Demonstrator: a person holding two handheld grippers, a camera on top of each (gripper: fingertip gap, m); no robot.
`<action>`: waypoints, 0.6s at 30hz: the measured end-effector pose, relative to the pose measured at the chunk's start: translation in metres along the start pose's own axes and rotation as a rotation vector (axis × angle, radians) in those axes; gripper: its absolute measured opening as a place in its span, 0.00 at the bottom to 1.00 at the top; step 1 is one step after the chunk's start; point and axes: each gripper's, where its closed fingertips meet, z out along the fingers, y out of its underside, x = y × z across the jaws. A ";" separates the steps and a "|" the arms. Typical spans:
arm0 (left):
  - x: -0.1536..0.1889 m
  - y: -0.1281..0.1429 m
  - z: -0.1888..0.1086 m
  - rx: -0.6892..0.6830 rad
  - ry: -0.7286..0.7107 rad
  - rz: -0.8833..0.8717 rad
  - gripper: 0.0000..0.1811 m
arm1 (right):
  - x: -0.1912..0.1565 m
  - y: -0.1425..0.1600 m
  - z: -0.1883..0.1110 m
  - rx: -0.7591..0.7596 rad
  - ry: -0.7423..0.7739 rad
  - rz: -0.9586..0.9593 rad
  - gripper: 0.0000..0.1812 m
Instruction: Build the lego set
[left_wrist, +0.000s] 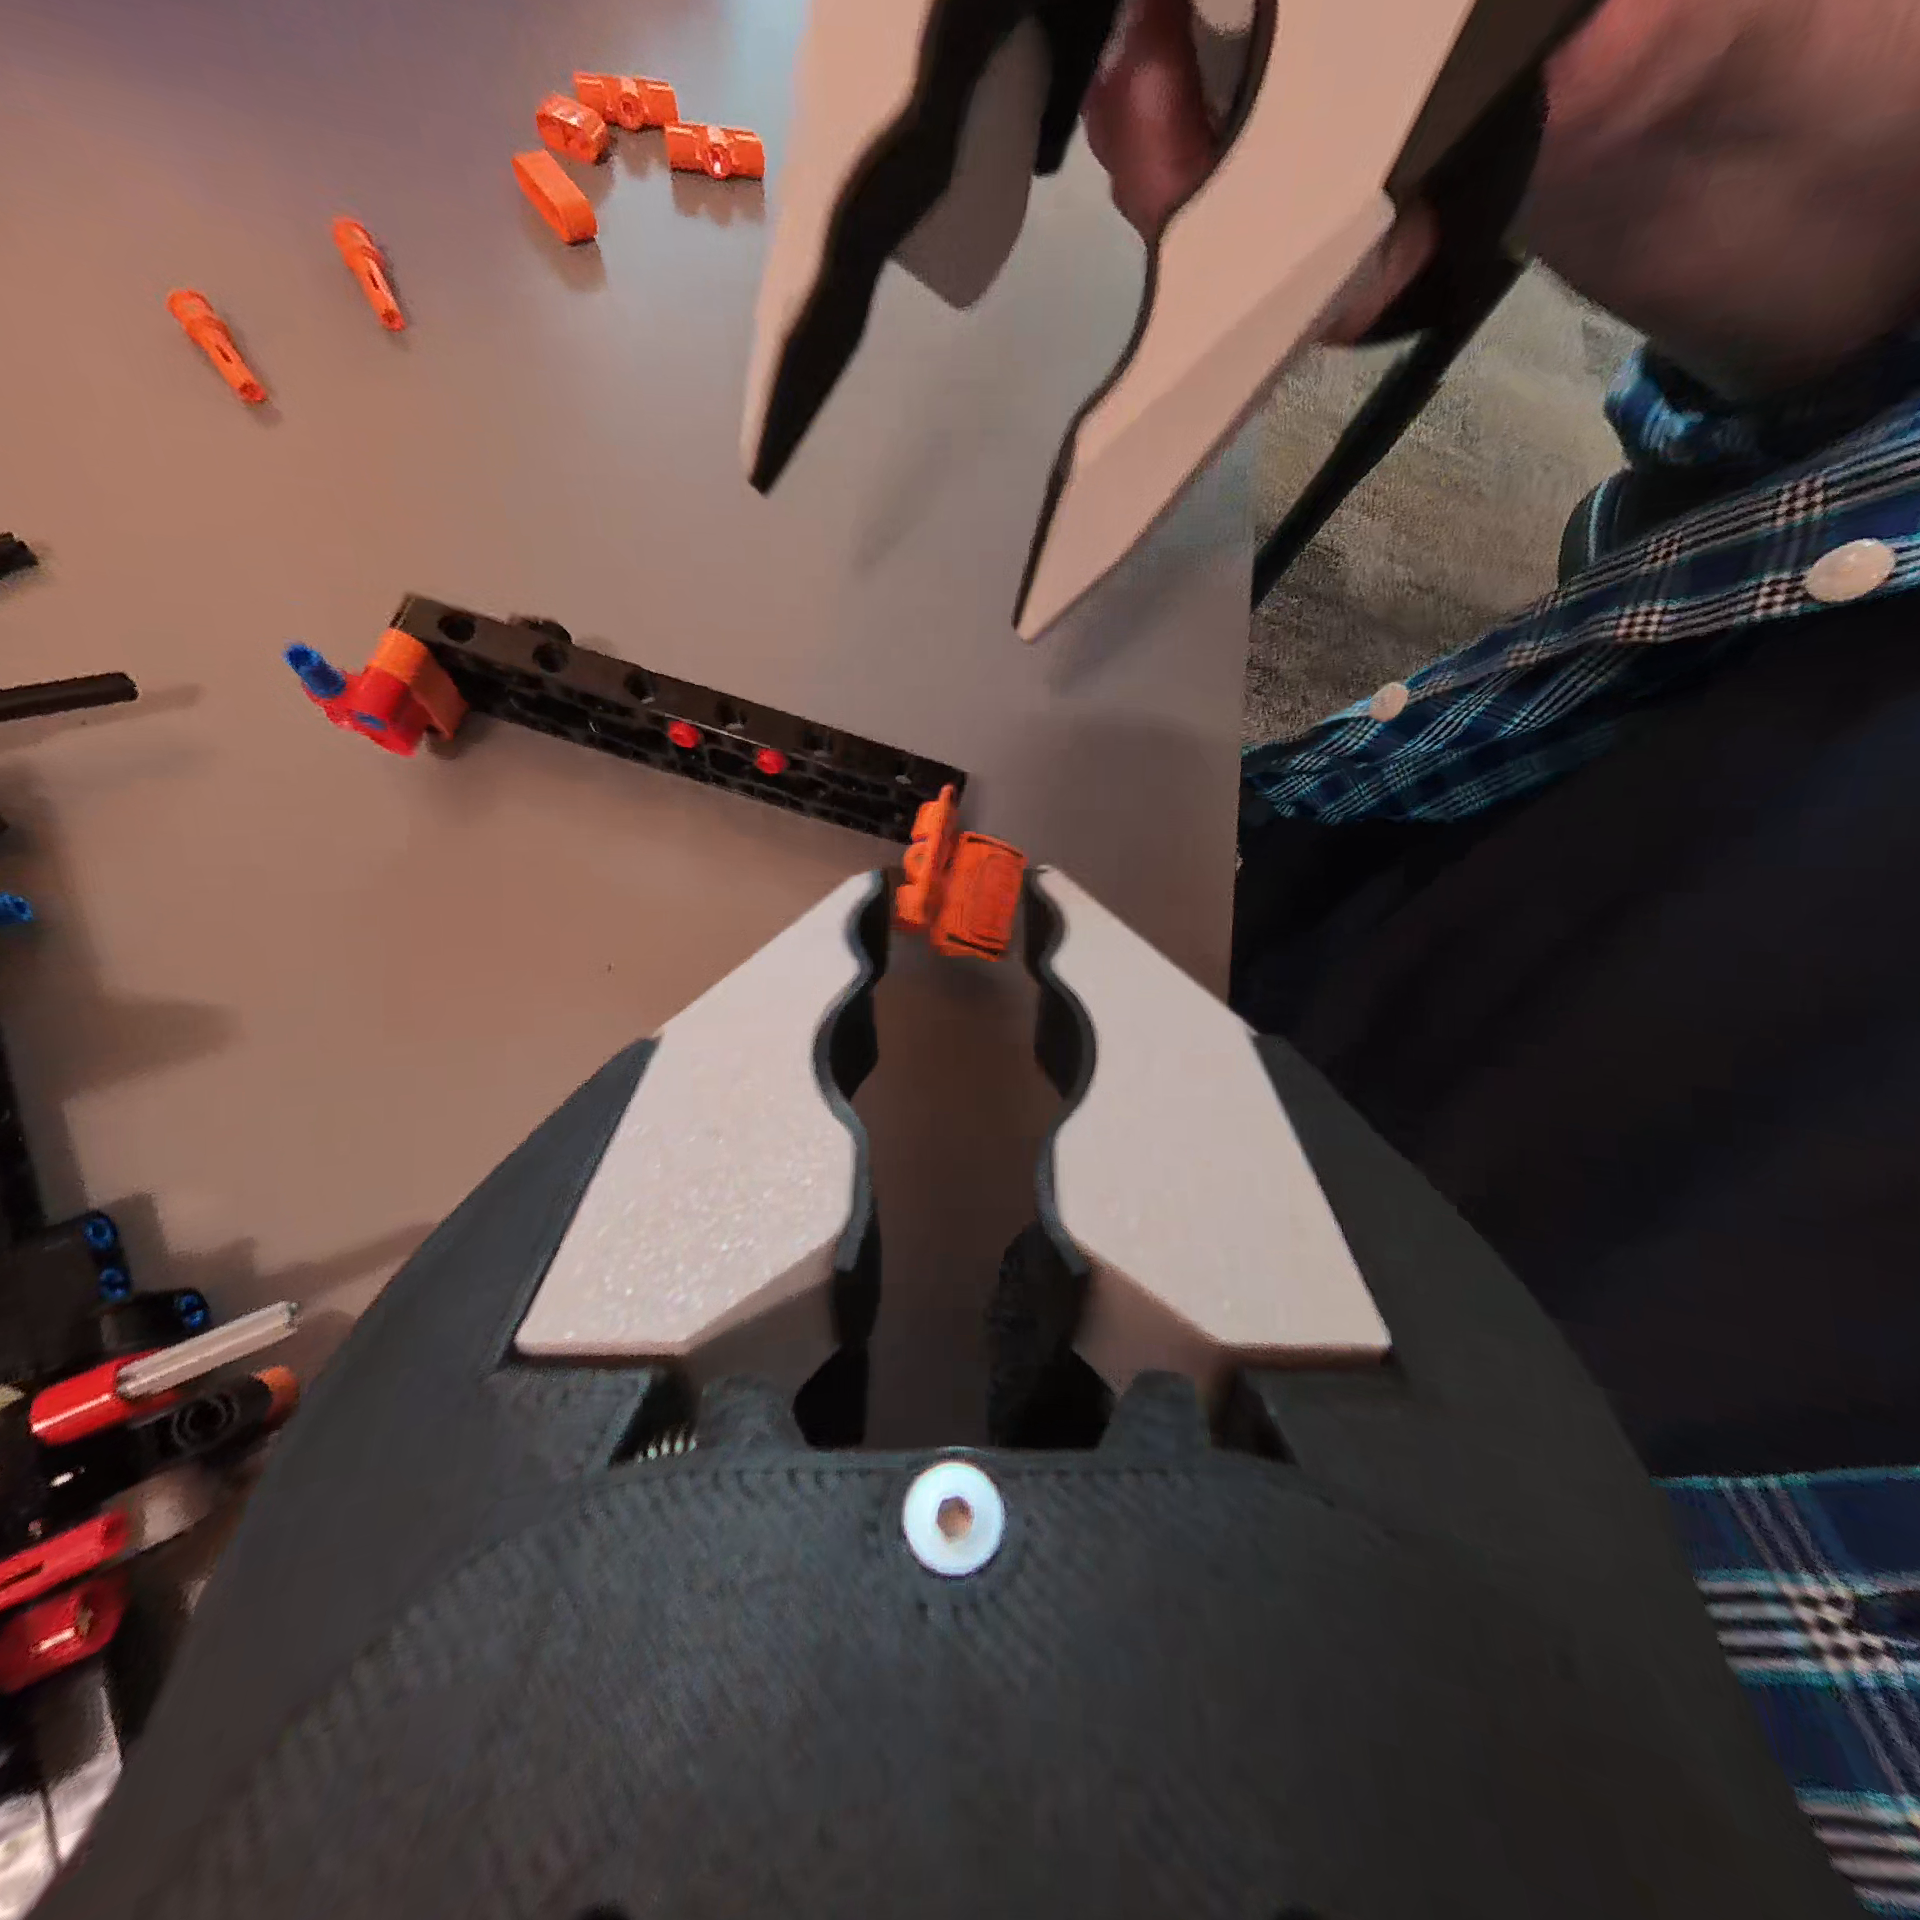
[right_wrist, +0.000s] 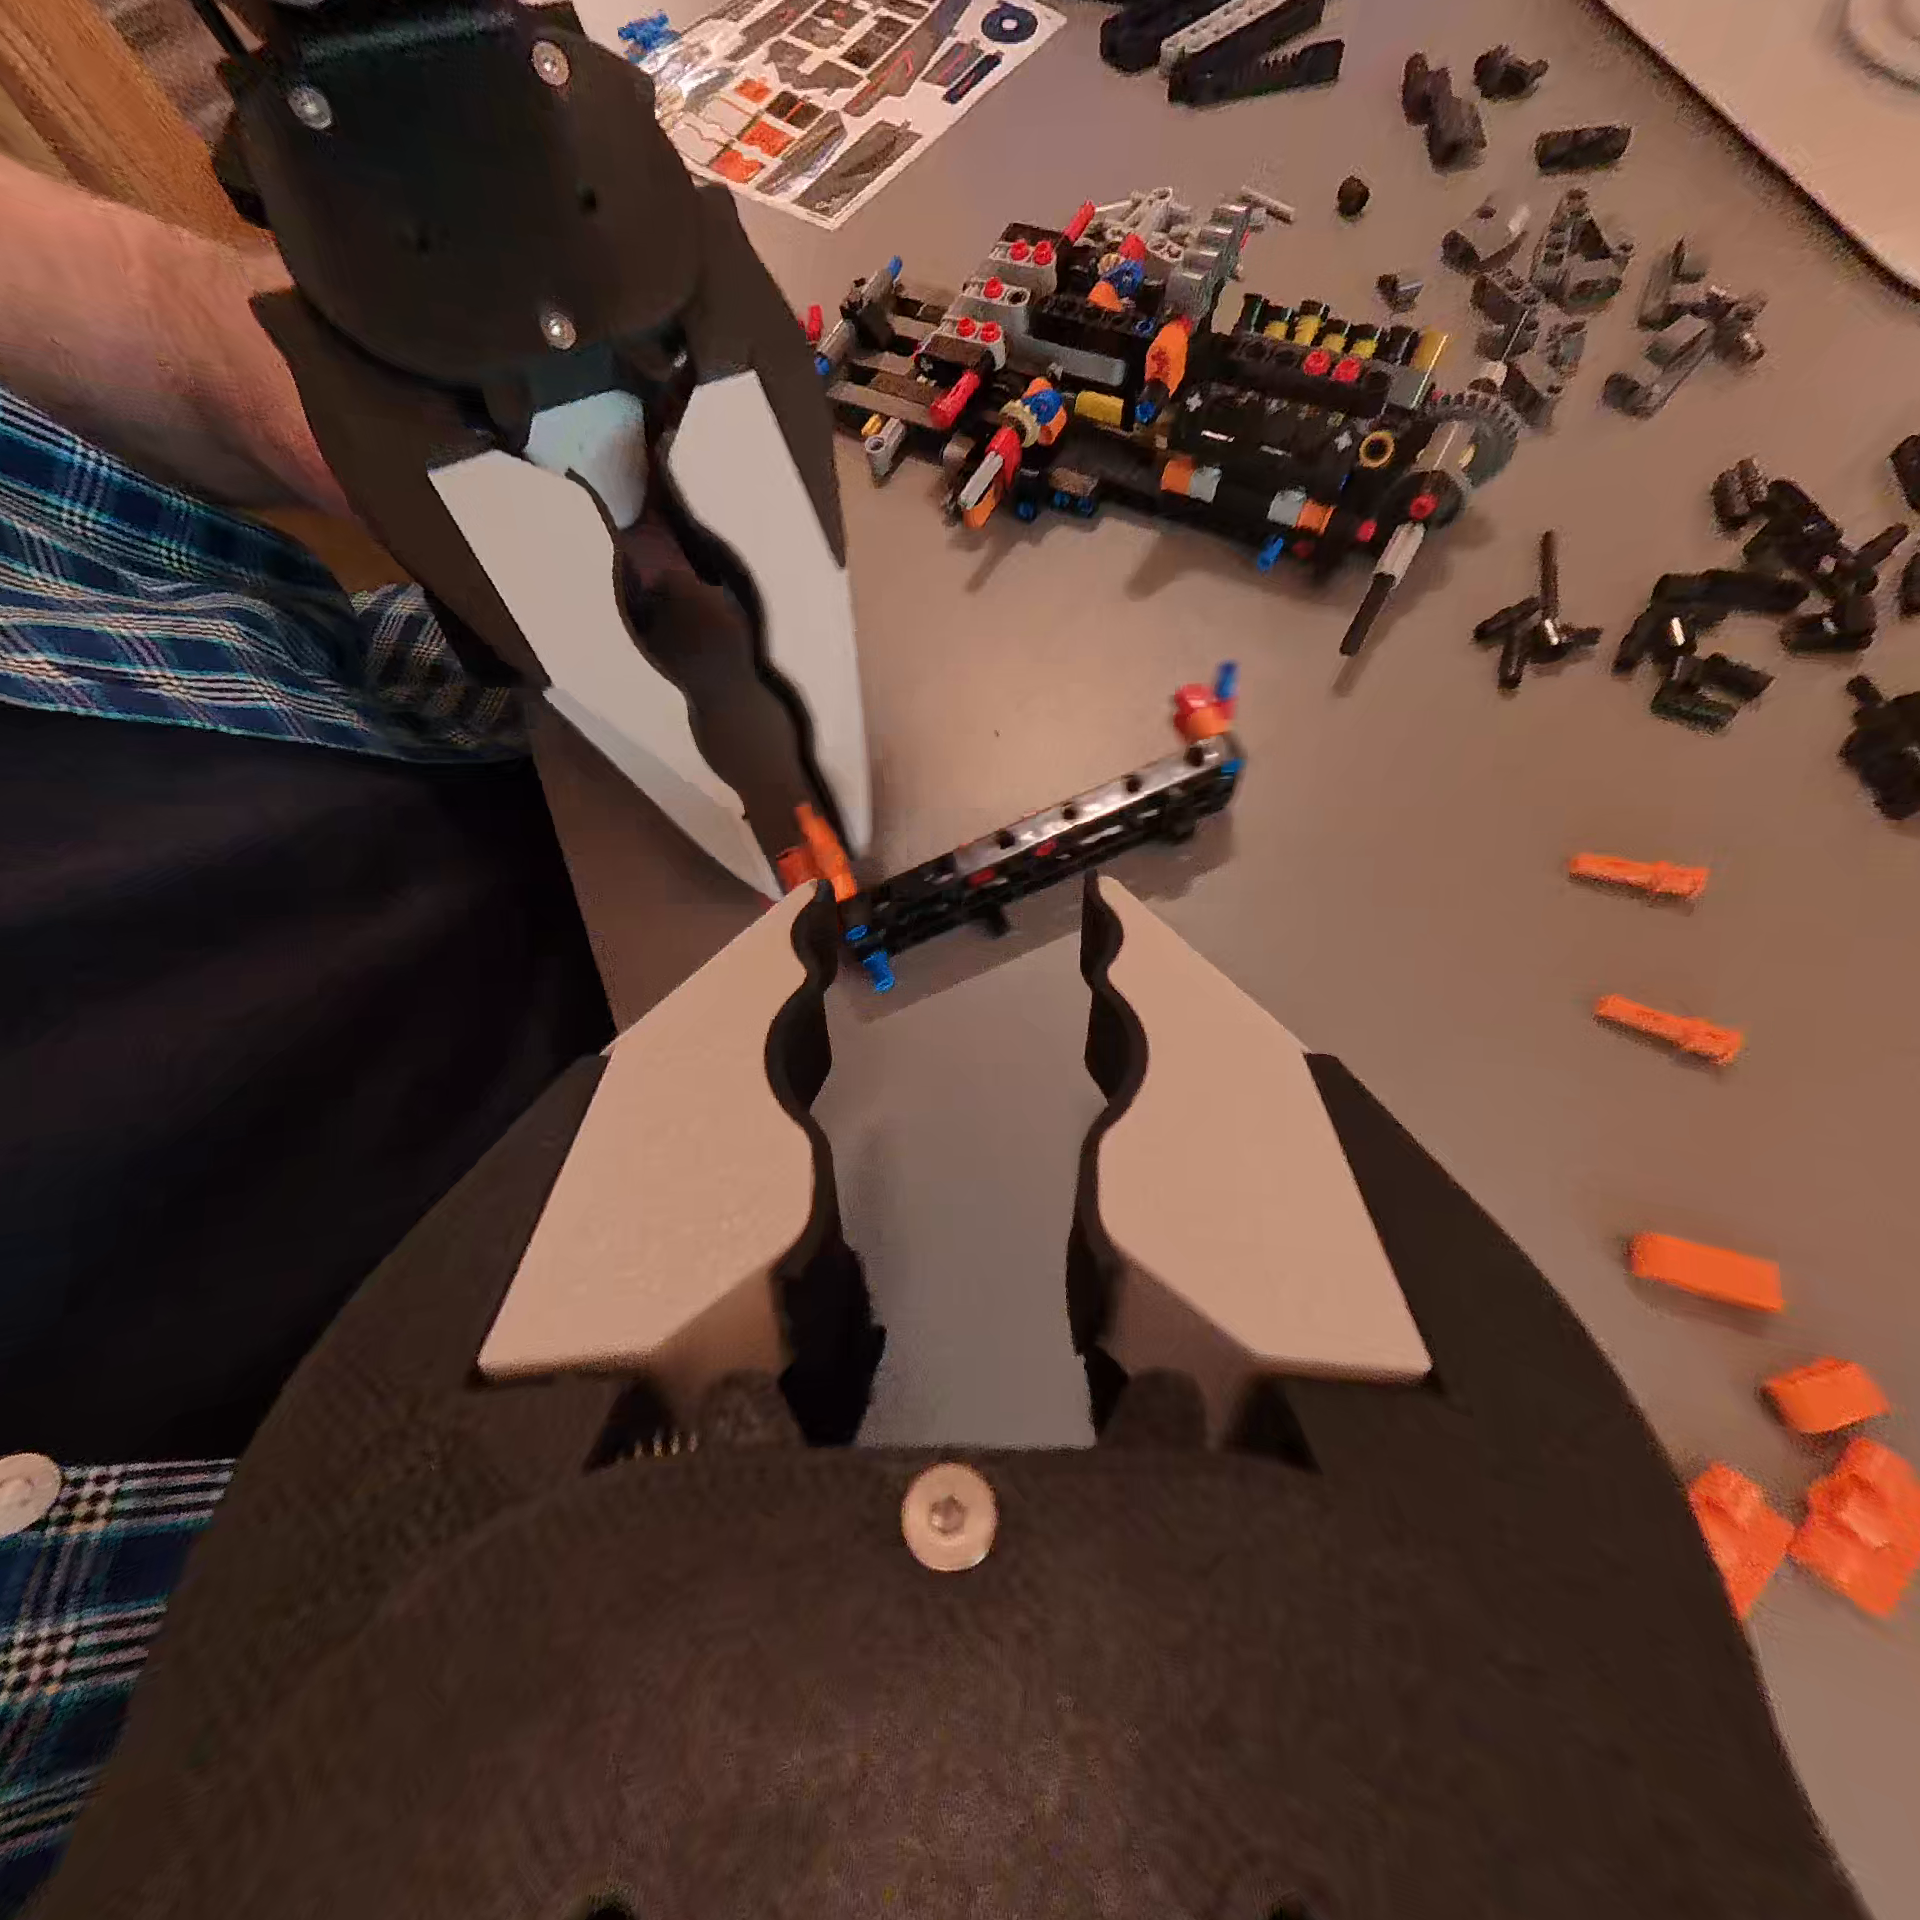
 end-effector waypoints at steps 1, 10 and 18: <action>0.001 0.001 0.001 -0.011 0.012 0.011 0.06 | 0.002 -0.002 0.000 -0.004 0.002 -0.009 0.25; 0.002 0.009 -0.018 -0.092 0.116 0.182 0.04 | -0.007 -0.015 0.014 -0.023 -0.073 -0.204 0.21; 0.004 0.010 -0.029 -0.110 0.231 0.243 0.04 | -0.010 -0.027 0.041 -0.094 -0.223 -0.483 0.15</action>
